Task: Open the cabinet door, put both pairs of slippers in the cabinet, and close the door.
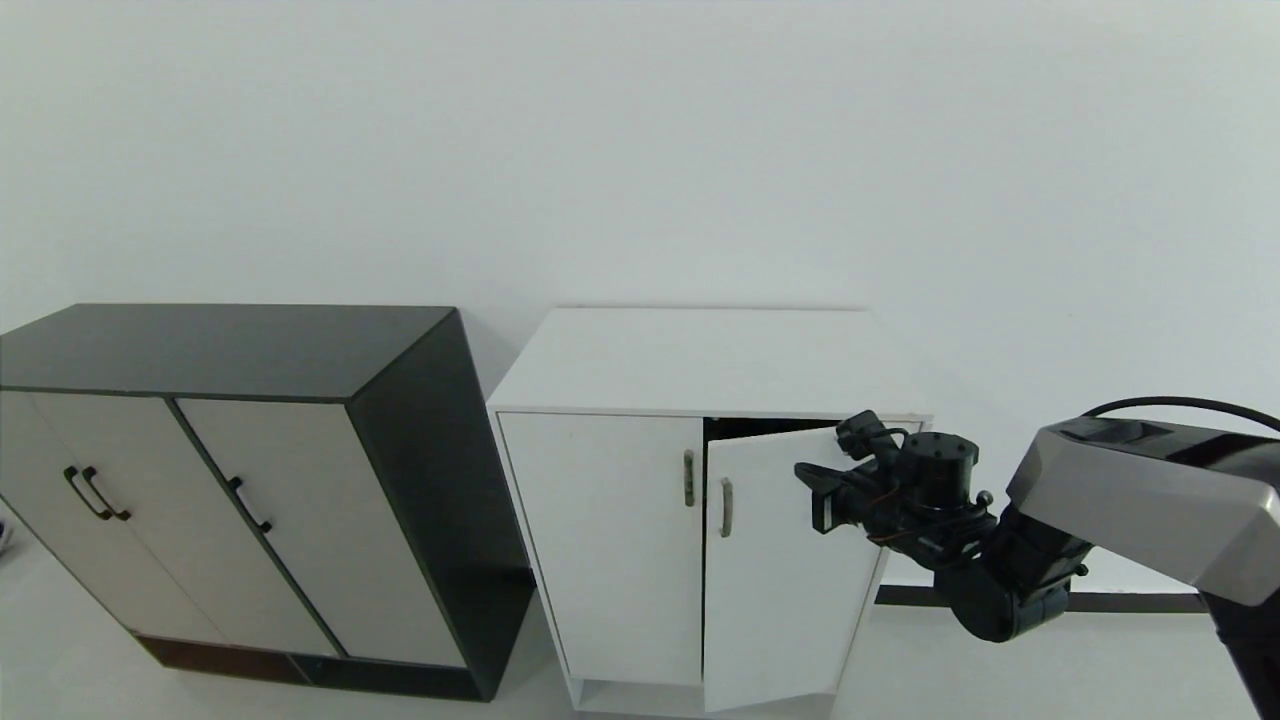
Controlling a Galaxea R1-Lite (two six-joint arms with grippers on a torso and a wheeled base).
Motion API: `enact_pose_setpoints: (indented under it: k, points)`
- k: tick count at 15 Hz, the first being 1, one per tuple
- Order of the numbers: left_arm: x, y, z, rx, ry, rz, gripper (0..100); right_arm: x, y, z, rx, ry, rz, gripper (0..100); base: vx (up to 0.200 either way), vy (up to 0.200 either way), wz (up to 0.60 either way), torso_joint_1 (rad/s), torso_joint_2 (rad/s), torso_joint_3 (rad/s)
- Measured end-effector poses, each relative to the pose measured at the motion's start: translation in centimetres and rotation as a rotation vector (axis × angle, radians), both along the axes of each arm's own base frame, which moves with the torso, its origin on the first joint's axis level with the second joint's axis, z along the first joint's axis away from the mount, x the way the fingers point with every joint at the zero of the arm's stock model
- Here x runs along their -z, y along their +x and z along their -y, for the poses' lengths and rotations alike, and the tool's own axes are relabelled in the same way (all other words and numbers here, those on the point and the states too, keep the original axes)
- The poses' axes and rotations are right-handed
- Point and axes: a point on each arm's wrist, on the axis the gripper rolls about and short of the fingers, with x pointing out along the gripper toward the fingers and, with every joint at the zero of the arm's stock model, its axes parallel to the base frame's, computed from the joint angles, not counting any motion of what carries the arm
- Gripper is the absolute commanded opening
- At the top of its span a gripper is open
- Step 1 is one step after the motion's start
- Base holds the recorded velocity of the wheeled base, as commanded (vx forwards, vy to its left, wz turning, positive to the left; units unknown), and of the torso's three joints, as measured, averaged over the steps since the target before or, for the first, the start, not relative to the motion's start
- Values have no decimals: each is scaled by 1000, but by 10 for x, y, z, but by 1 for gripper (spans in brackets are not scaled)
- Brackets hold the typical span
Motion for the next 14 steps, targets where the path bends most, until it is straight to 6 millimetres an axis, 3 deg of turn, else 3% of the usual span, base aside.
enact_pose_setpoints:
  k: [14]
  points:
    - [0, 0, 0, 2, 0, 0, 0, 18, 32, 7, 84, 66, -6, 0, 0, 0, 0, 0, 0, 0]
